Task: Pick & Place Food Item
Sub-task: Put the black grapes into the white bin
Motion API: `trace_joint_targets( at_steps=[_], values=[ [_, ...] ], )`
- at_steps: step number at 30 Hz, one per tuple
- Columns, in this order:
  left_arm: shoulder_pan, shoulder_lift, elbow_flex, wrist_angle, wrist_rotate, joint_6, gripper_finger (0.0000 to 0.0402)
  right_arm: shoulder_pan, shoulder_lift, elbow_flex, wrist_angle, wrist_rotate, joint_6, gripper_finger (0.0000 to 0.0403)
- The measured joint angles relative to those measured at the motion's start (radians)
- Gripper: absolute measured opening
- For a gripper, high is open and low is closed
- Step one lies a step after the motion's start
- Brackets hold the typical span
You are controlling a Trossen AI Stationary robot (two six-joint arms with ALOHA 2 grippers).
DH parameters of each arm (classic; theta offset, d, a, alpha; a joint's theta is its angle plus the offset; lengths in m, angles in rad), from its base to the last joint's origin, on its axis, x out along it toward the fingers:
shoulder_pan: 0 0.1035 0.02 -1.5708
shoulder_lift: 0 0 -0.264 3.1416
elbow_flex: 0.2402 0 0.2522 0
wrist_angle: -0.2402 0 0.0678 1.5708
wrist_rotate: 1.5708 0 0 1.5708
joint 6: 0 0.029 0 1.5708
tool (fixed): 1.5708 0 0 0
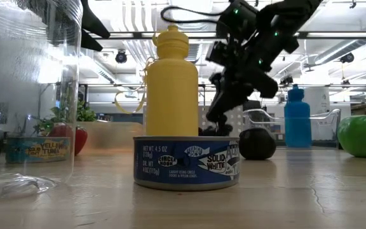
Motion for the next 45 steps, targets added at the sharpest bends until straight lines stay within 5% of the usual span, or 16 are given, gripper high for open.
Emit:
trace_joint_targets(
  at_steps=[22, 45],
  values=[
    [0.0, 0.0, 0.0, -0.001, 0.0, 0.0, 0.0301, 0.0, -0.376, 0.001, -0.049, 0.252, -0.041, 0.0009],
    [0.0, 0.0, 0.0, 0.0, 0.0, 0.001, 0.03, -0.007, -0.409, 0.069, 0.113, 0.532, -0.145, 0.0008]
  ],
)
